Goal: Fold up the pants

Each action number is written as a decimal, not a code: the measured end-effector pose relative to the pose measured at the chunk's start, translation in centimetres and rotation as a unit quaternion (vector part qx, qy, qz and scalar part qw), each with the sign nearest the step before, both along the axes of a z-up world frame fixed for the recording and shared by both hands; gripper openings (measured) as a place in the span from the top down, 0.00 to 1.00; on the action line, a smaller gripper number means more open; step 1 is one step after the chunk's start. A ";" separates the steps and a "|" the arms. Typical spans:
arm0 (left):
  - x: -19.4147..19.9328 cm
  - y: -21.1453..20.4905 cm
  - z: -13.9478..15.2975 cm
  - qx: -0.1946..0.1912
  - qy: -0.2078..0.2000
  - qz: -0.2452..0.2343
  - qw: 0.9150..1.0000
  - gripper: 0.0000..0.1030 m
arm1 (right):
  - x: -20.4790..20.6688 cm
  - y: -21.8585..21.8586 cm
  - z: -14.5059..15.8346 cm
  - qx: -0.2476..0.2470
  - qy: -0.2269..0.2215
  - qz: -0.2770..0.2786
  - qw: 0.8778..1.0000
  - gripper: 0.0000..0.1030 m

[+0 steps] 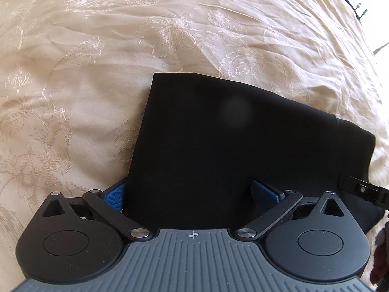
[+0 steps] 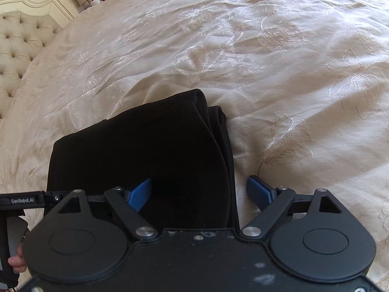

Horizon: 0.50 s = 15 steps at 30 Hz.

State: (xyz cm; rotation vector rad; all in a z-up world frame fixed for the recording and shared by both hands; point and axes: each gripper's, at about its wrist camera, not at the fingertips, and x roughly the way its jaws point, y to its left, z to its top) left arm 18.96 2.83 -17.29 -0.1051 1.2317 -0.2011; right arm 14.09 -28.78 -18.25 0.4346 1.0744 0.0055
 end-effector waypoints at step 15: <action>-2.1 -1.1 3.9 0.044 -0.037 -0.006 0.998 0.84 | -1.3 -1.0 3.3 0.046 -0.006 -0.018 0.999 0.76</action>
